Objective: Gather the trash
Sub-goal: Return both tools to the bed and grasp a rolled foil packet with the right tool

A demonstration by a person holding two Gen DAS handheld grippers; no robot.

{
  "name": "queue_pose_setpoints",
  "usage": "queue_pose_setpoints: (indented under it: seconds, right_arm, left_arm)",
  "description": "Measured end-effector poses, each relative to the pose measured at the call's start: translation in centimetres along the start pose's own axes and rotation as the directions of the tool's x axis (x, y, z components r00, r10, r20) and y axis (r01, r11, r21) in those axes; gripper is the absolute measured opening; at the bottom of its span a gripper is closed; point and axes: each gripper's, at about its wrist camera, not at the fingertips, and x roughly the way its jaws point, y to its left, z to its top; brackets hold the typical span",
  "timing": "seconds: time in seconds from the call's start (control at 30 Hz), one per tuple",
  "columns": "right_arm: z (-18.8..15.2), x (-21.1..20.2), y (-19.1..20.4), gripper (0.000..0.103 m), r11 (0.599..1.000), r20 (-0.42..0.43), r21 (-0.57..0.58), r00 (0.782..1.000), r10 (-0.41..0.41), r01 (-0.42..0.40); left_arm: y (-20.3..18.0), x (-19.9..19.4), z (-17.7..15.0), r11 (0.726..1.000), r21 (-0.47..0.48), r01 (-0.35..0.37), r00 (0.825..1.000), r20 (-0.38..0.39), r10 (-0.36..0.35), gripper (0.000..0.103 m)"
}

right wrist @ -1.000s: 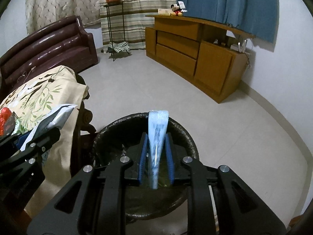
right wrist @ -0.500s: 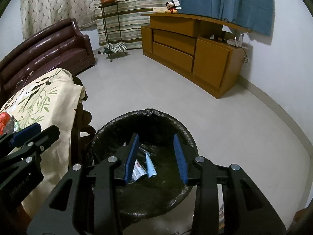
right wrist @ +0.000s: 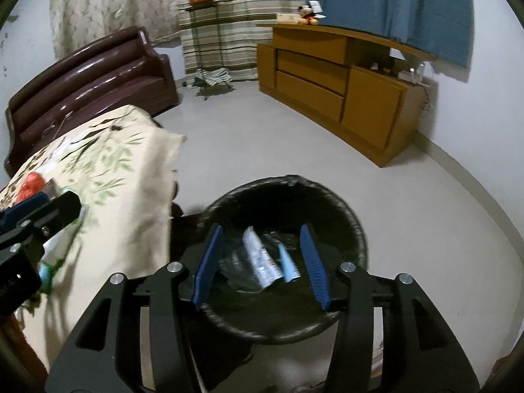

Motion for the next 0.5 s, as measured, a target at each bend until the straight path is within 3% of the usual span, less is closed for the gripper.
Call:
queue_pose_setpoints:
  seconds: [0.5]
  right_arm:
    - [-2.1,-3.3,8.6,0.048,0.981,-0.027,-0.134,0.990,0.136,-0.138]
  left_arm:
    - [11.0,-5.7,-5.1,0.977,-0.143,-0.160,0.987,-0.036,0.157,0.061]
